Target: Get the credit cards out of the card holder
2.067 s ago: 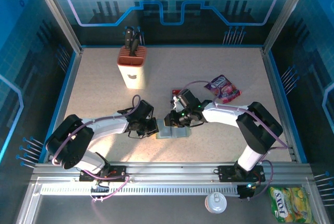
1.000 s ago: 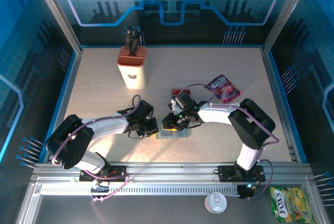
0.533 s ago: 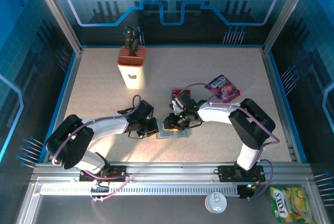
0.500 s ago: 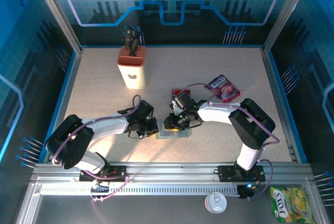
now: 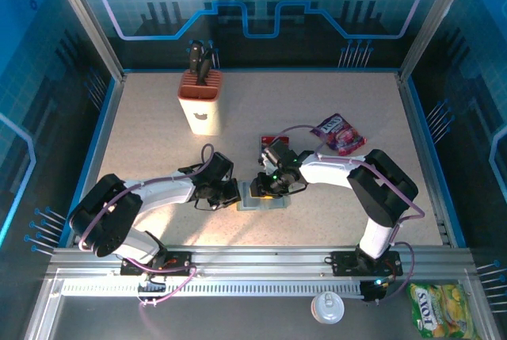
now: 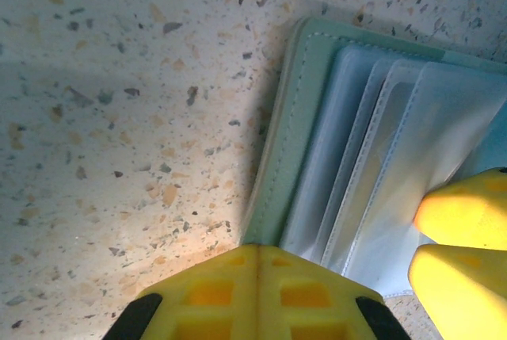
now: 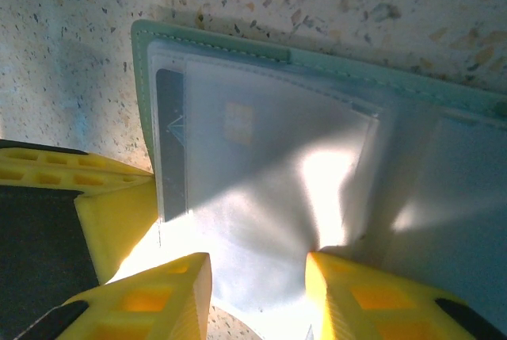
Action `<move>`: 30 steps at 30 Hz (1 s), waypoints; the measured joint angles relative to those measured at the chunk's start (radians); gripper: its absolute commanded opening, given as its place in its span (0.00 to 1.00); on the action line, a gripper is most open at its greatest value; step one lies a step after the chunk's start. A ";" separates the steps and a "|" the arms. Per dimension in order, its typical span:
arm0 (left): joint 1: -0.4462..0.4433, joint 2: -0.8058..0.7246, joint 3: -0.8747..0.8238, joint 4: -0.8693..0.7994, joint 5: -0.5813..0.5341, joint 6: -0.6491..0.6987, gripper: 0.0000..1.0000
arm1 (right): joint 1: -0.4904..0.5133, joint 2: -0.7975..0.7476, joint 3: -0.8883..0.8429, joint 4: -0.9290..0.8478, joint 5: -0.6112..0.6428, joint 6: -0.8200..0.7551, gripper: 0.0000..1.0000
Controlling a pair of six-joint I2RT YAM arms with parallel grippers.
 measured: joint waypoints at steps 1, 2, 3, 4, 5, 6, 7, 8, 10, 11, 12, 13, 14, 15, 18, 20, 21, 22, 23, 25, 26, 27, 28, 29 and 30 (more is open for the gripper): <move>0.000 -0.002 0.000 -0.003 -0.002 0.000 0.05 | 0.000 0.000 0.000 0.000 -0.001 0.000 0.38; 0.000 -0.005 0.000 -0.008 -0.006 0.001 0.06 | 0.000 0.000 0.000 0.000 -0.001 0.000 0.37; 0.000 -0.009 0.000 -0.014 -0.009 0.002 0.07 | 0.000 0.000 0.000 0.000 -0.003 0.000 0.37; 0.000 -0.013 0.000 -0.020 -0.014 0.002 0.07 | 0.000 0.000 0.000 0.002 -0.004 0.000 0.37; 0.000 -0.016 0.000 -0.026 -0.016 0.002 0.07 | 0.000 0.000 0.000 0.003 -0.005 0.000 0.37; 0.000 -0.020 0.000 -0.031 -0.016 0.002 0.07 | -0.001 0.000 -0.001 0.004 -0.006 0.000 0.37; 0.000 -0.024 0.000 -0.034 -0.016 0.002 0.07 | -0.002 0.000 -0.002 0.007 -0.009 0.000 0.37; 0.000 -0.027 0.001 -0.039 -0.016 0.002 0.07 | -0.005 0.000 -0.005 0.012 -0.013 0.000 0.37; 0.000 -0.032 0.002 -0.042 -0.016 0.001 0.09 | -0.010 0.000 -0.016 0.027 -0.021 0.000 0.37; 0.000 -0.035 0.002 -0.042 -0.016 -0.001 0.10 | -0.013 0.000 -0.022 0.037 -0.027 0.000 0.37; 0.000 -0.039 0.003 -0.042 -0.015 -0.002 0.10 | -0.016 0.000 -0.028 0.047 -0.035 0.000 0.37; 0.000 -0.041 0.004 -0.043 -0.015 -0.002 0.12 | -0.020 -0.001 -0.033 0.056 -0.042 0.000 0.37; 0.000 -0.044 0.008 -0.044 -0.015 -0.002 0.13 | -0.023 -0.002 -0.037 0.064 -0.050 0.000 0.37; 0.000 -0.049 0.010 -0.044 -0.014 -0.006 0.14 | -0.026 -0.003 -0.044 0.076 -0.059 0.001 0.36; 0.000 -0.062 0.023 -0.044 -0.011 -0.020 0.17 | -0.033 -0.011 -0.070 0.109 -0.075 0.001 0.36; 0.000 -0.069 0.035 -0.044 -0.006 -0.027 0.19 | -0.039 -0.015 -0.082 0.126 -0.087 0.002 0.36; 0.000 -0.072 0.040 -0.042 -0.003 -0.029 0.20 | -0.042 -0.016 -0.089 0.137 -0.093 0.003 0.36; 0.000 -0.074 0.044 -0.038 0.000 -0.031 0.20 | -0.045 -0.018 -0.095 0.145 -0.099 0.004 0.36; 0.000 -0.075 0.048 -0.035 0.004 -0.035 0.21 | -0.048 -0.019 -0.101 0.153 -0.105 0.005 0.36; 0.000 -0.075 0.052 -0.024 0.012 -0.045 0.22 | -0.054 -0.021 -0.111 0.168 -0.117 0.008 0.36; 0.000 -0.075 0.053 -0.019 0.016 -0.050 0.22 | -0.057 -0.023 -0.116 0.174 -0.121 0.008 0.36; 0.000 -0.074 0.053 -0.013 0.020 -0.054 0.22 | -0.060 -0.024 -0.121 0.182 -0.128 0.008 0.36; 0.000 -0.073 0.053 -0.010 0.023 -0.055 0.23 | -0.062 -0.025 -0.125 0.188 -0.132 0.009 0.36; 0.000 -0.070 0.053 -0.003 0.024 -0.055 0.23 | -0.066 -0.025 -0.130 0.197 -0.139 0.012 0.36; 0.000 -0.064 0.053 0.003 0.027 -0.055 0.23 | -0.069 -0.025 -0.135 0.206 -0.145 0.013 0.35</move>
